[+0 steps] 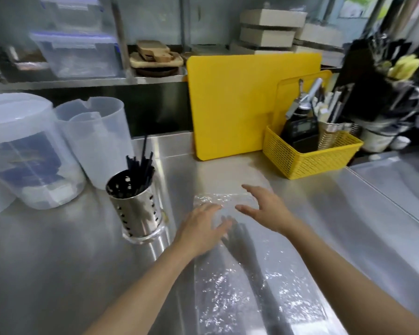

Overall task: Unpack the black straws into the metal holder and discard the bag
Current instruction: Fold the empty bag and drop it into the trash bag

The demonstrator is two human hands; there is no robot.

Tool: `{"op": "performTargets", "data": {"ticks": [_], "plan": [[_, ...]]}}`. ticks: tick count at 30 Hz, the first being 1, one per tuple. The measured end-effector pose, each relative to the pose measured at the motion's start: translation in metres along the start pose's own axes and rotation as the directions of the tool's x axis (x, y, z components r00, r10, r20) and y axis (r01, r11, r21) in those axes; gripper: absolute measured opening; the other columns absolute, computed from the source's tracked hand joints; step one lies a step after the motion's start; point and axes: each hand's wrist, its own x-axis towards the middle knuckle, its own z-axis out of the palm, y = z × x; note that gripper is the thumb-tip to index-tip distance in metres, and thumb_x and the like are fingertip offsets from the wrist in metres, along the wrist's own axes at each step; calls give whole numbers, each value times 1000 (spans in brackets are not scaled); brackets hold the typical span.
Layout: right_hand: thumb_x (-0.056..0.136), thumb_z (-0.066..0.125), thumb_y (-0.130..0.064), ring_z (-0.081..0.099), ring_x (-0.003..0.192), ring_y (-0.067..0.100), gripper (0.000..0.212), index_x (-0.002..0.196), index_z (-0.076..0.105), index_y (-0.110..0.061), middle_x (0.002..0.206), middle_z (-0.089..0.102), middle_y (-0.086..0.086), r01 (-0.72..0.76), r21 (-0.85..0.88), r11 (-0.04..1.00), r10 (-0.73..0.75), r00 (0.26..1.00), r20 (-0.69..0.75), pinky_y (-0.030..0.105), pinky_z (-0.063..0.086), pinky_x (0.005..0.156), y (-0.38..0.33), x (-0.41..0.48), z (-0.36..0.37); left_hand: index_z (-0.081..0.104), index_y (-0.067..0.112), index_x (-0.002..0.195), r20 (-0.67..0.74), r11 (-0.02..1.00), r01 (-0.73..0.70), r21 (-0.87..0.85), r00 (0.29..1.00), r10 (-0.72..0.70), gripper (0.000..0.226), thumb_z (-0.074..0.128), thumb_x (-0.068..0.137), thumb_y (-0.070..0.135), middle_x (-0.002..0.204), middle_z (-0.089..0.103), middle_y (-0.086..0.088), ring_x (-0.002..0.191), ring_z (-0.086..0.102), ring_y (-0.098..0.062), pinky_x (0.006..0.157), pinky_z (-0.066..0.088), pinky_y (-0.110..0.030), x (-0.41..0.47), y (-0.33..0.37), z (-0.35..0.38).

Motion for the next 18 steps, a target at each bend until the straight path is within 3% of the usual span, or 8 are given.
{"op": "performTargets", "data": {"ticks": [4, 7, 13, 16, 18], "plan": [[85, 49, -56, 22, 141, 21, 71, 145, 23, -26, 154, 26, 3, -165, -134, 977, 182, 975, 125, 41, 20, 110, 47, -30, 22, 38, 22, 138, 69, 994, 35, 101, 997, -42, 57, 49, 88, 47, 148, 35, 2, 138, 28, -17, 112, 19, -27, -7, -10, 35], [87, 49, -54, 24, 140, 24, 68, 143, 27, -22, 153, 26, 7, -309, -128, 942, 322, 942, 96, 43, 21, 110, 69, -46, 33, 36, 22, 140, 85, 982, 91, 163, 991, -106, 59, 47, 88, 50, 152, 28, -2, 141, 23, -19, 113, 17, -30, -10, -20, 54], [81, 61, -43, 45, 119, 37, 59, 125, 44, -8, 127, 49, 17, -564, -102, 820, 564, 825, -32, 44, 38, 97, 92, -58, 46, 34, 23, 138, 47, 918, 286, 276, 949, -310, 64, 51, 84, 54, 156, 13, -10, 143, 12, -28, 114, 15, -41, -14, -36, 74], [78, 67, -35, 50, 113, 36, 59, 122, 42, -5, 118, 50, 16, -617, 24, 787, 617, 787, 20, 39, 41, 86, 92, -55, 43, 33, 22, 137, -49, 873, 404, 274, 912, -407, 76, 64, 74, 54, 154, 12, -11, 140, 17, -30, 110, 21, -42, -11, -29, 73], [76, 69, -31, 55, 95, 31, 46, 106, 45, -7, 97, 51, 10, -656, 145, 741, 648, 755, 105, 31, 39, 69, 94, -51, 40, 27, 17, 139, -49, 854, 476, 208, 878, -477, 90, 73, 68, 47, 149, 21, -13, 134, 27, -33, 106, 28, -41, -7, -26, 70]]}}
